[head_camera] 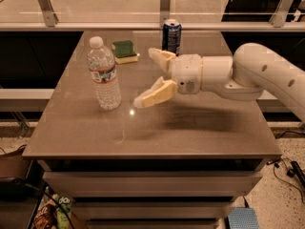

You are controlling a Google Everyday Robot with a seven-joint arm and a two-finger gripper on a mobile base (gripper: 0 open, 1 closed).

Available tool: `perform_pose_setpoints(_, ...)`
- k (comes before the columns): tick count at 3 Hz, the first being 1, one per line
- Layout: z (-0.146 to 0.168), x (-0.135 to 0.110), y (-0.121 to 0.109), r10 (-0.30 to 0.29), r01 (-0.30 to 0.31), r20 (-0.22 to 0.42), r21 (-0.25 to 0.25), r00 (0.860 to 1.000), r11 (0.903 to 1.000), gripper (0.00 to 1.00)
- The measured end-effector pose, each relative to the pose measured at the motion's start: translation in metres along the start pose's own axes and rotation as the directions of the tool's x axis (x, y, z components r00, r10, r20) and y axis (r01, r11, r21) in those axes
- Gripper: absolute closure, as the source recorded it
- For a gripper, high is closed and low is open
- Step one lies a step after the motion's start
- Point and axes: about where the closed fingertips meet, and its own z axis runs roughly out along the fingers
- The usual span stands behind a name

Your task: Knock water bottle over

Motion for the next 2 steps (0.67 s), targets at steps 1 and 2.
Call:
perform_pose_setpoints(1,0.017,-0.002,0.005,0.026,-0.026,0.025,0.016,0.999,0.9995,0.00)
perform_pose_setpoints(2,0.036,-0.006,0.010,0.038,-0.039,0.030,0.032,0.999,0.9987,0.00)
